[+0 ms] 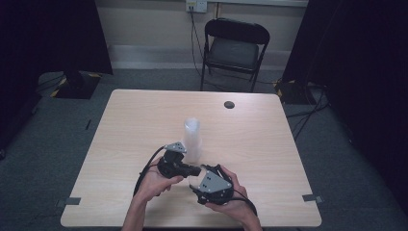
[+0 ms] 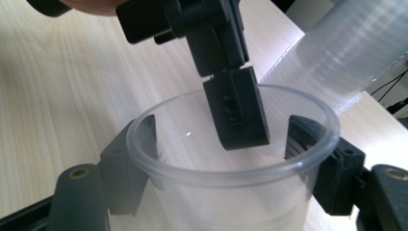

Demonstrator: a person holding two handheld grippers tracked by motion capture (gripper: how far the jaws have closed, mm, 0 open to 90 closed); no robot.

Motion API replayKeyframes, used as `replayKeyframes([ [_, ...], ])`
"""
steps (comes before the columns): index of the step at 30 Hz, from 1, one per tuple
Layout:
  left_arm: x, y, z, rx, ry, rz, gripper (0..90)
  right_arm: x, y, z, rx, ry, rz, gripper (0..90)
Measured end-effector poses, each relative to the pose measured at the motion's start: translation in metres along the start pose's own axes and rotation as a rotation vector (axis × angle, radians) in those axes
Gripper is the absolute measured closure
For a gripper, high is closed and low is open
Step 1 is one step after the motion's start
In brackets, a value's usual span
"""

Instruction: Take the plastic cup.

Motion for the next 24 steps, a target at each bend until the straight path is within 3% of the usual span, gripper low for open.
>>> replayKeyframes([
  [9, 0.000, 0.000, -0.003, -0.016, -0.007, 0.019, 84.1, -0.004, -0.001, -0.002, 0.003, -0.025, 0.001, 29.9],
  [12, -0.001, 0.000, -0.003, -0.018, -0.018, 0.008, 81.7, -0.005, -0.003, -0.003, 0.006, -0.036, 0.011, 30.5],
  [24, -0.005, 0.000, -0.008, -0.014, -0.118, -0.017, 70.4, -0.004, -0.011, -0.005, 0.022, -0.056, 0.078, 30.9],
])
Point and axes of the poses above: each handheld gripper's, and its own axes: z roughly forward along the jaws, x roughly out of its underside, y roughly to its left, the point moved 9 cm from there along z, roughly forward along the jaws, and after that the axes turned 5 degrees about -z, right-handed, at the moved point
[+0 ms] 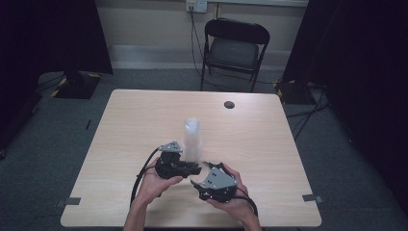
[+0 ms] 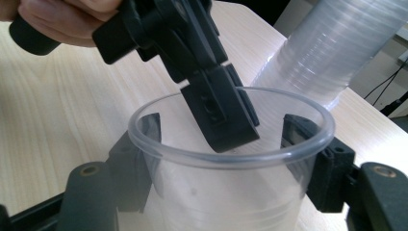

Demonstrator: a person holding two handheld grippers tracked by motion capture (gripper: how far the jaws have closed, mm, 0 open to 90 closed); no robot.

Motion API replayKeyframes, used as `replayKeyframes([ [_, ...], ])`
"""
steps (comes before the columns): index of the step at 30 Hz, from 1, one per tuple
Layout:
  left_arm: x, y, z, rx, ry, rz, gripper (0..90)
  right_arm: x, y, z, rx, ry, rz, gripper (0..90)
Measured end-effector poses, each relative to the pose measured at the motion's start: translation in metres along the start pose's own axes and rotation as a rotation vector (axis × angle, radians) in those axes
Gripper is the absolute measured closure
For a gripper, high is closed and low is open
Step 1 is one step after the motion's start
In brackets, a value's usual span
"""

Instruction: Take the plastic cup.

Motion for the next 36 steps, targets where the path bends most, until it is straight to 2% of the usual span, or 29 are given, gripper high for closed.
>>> replayKeyframes([
  [4, -0.001, 0.001, -0.002, -0.010, -0.025, 0.005, 65.9, 0.001, -0.003, 0.000, 0.005, -0.003, 0.019, 30.9],
  [7, -0.001, 0.002, -0.003, -0.019, -0.046, -0.007, 62.8, 0.001, -0.004, 0.000, 0.002, -0.007, 0.037, 30.9],
  [9, -0.002, 0.003, -0.004, -0.042, -0.055, -0.011, 59.8, 0.001, -0.004, 0.000, 0.003, -0.005, 0.045, 30.8],
  [12, -0.002, 0.005, -0.006, -0.056, -0.071, -0.020, 55.1, 0.003, -0.006, 0.000, 0.006, -0.003, 0.063, 30.8],
  [15, -0.003, 0.004, -0.008, -0.058, -0.092, -0.007, 54.1, 0.004, -0.008, 0.000, 0.001, -0.011, 0.097, 30.9],
  [19, -0.006, 0.007, -0.011, -0.094, -0.133, -0.013, 45.4, 0.008, -0.009, 0.000, 0.006, 0.000, 0.118, 30.9],
  [23, -0.008, 0.006, -0.017, -0.126, -0.160, 0.010, 39.9, 0.010, -0.013, 0.000, 0.009, -0.002, 0.141, 31.0],
  [27, -0.009, 0.006, -0.022, -0.177, -0.180, 0.048, 32.0, 0.011, -0.015, 0.000, 0.009, 0.001, 0.162, 31.0],
  [36, -0.007, 0.006, -0.028, -0.220, -0.208, 0.084, 26.5, 0.013, -0.022, 0.001, -0.001, -0.010, 0.244, 31.4],
])
Point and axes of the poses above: each handheld gripper's, and its own axes: z roughly forward along the jaws, x roughly out of its underside, y roughly to its left, the point moved 9 cm from there along z, roughly forward along the jaws, and after that the axes turned 5 degrees about -z, right-handed, at the moved point
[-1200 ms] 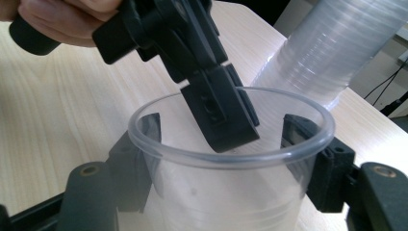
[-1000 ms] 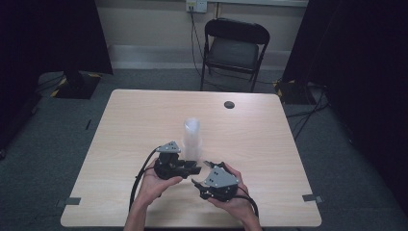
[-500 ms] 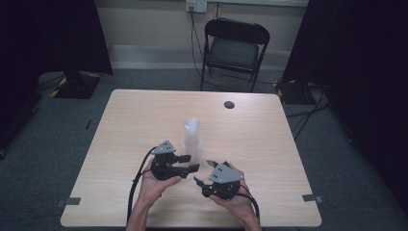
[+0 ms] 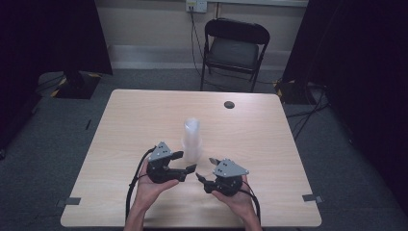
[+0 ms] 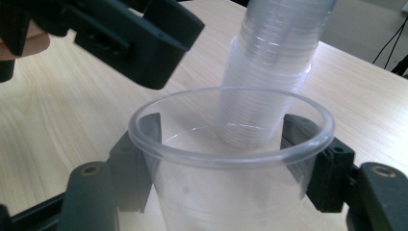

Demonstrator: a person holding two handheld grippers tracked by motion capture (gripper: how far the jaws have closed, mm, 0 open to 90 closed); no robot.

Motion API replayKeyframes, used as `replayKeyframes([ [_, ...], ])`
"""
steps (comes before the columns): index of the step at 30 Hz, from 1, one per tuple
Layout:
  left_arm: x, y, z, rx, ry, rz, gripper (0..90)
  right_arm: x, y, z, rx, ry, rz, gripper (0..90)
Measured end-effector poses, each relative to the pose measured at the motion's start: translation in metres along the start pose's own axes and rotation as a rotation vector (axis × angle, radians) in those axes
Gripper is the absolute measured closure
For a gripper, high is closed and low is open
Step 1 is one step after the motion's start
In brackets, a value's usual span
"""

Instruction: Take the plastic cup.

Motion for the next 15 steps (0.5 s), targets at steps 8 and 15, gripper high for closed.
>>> replayKeyframes([
  [8, 0.008, 0.003, -0.002, -0.028, -0.015, 0.001, 24.5, 0.001, -0.015, -0.005, 0.007, -0.027, 0.086, 31.5],
  [15, 0.012, 0.004, -0.005, -0.047, -0.024, 0.021, 21.9, 0.002, -0.029, -0.008, 0.036, -0.034, 0.140, 31.6],
])
Point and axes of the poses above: each handheld gripper's, and its own axes: z roughly forward along the jaws, x roughly out of its underside, y roughly to its left, the point moved 9 cm from there along z, roughly forward along the jaws, and after that the axes turned 5 degrees about -z, right-handed, at the moved point
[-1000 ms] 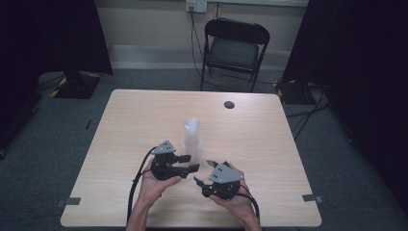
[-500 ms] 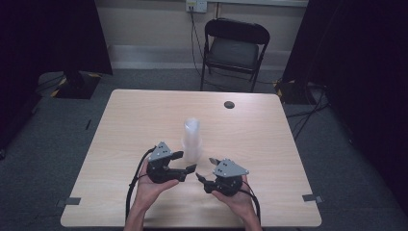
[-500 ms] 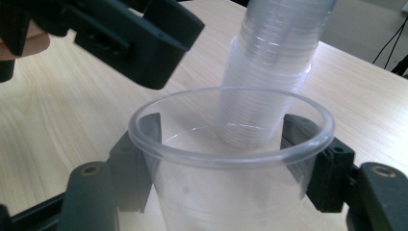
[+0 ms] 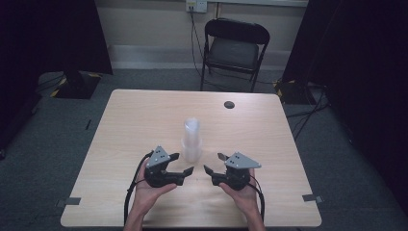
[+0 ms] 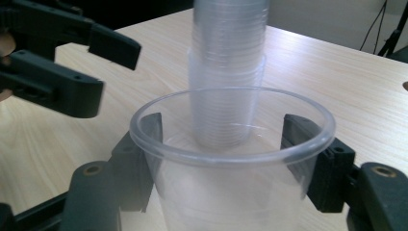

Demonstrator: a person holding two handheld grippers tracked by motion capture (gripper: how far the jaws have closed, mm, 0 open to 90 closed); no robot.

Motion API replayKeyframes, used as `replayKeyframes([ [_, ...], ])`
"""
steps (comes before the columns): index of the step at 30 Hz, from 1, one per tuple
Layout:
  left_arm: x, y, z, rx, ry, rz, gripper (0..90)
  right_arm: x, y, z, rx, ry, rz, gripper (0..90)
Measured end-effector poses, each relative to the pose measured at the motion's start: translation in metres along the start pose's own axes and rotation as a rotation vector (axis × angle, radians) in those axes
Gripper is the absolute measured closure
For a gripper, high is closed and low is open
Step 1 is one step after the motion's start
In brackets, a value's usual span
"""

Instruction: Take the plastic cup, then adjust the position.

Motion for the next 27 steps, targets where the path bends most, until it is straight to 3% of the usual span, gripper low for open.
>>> replayKeyframes([
  [3, 0.001, 0.001, -0.002, -0.012, -0.003, 0.010, 20.8, -0.001, -0.007, 0.000, 0.012, -0.009, 0.017, 31.6],
  [11, 0.010, 0.004, -0.007, -0.022, -0.009, -0.014, 20.1, -0.004, -0.029, 0.002, 0.051, -0.028, 0.088, 31.8],
  [15, 0.014, 0.011, -0.010, -0.045, -0.020, -0.048, 18.4, -0.005, -0.041, 0.004, 0.078, -0.025, 0.114, 31.8],
  [27, 0.023, 0.016, -0.014, -0.058, -0.015, -0.061, 18.5, -0.008, -0.068, 0.016, 0.141, -0.014, 0.121, 31.5],
])
Point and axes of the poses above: each handheld gripper's, and its own axes: z roughly forward along the jaws, x roughly out of its underside, y roughly to its left, the point moved 9 cm from there along z, roughly forward along the jaws, and after that the axes turned 5 degrees about -z, right-handed, at the moved point
